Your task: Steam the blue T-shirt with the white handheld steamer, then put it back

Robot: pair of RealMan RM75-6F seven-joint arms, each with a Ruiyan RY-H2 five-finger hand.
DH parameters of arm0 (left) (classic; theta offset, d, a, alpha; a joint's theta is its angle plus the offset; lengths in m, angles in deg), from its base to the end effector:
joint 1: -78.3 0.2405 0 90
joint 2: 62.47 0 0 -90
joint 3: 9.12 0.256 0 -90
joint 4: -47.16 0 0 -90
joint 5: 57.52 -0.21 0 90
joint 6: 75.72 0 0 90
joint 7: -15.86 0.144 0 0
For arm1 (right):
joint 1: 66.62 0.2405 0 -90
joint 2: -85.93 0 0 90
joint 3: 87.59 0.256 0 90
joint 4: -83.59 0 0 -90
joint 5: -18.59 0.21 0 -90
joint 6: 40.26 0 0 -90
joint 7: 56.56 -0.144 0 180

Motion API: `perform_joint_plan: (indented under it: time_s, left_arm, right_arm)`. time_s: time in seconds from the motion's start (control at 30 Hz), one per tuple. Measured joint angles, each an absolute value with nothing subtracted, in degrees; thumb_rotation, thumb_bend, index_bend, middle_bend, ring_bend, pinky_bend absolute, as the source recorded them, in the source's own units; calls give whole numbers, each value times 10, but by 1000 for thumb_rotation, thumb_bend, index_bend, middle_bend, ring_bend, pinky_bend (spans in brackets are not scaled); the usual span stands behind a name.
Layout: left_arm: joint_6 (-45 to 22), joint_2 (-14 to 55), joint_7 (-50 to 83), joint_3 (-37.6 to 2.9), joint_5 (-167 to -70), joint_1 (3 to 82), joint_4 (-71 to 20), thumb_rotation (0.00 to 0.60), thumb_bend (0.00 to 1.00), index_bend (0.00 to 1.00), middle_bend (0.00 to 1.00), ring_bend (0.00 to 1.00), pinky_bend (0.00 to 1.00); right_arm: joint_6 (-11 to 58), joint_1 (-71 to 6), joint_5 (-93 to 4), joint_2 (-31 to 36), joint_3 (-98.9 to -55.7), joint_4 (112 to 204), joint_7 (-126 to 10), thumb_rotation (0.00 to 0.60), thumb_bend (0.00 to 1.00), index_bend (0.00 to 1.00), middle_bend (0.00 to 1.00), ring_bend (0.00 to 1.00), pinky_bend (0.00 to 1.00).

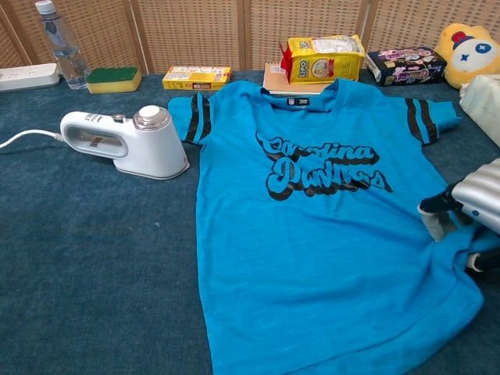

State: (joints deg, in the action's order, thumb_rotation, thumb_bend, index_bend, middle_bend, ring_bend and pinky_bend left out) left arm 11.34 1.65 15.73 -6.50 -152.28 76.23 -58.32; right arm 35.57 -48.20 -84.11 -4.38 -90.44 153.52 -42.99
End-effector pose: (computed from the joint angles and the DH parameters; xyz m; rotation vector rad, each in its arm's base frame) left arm -0.2556 0.1431 0.1306 -1.4333 -1.0959 -1.0954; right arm -0.2549 -0.2157 -0.0085 1.9753 -0.5460 0.9360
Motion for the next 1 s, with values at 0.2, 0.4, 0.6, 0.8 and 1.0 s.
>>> perform_joint_plan:
  time_s: [0.2,0.4,0.6,0.8,1.0]
  left_arm:
    - [97,9,168,-70,-1514,752,-583,600,239,260,338,215,244]
    - [77,8,178,-76,-1500,740,-581,600,239,260,337,215,245]
    - [58,12,190,-93,-1481,721,-573,600,238,260,338,216,245]
    - [21,21,209,-120,-1444,690,-557,600,237,242,275,168,244]
    - [-35,43,230,-152,-1402,639,-520,600,237,105,216,140,243]
  right_arm:
    - [375,-486,-839,-50,-906,1524,-447,600,512,712,702,713,826]
    - [402,-497,-837,-51,-908,1521,-472,600,528,735,718,733,844]
    - [436,-510,-837,-49,-911,1519,-500,600,540,744,727,745,852]
    - [453,-520,-840,-49,-918,1513,-522,600,542,745,728,746,852]
    - [461,-526,-836,-48,-918,1510,-530,600,542,747,729,746,852]
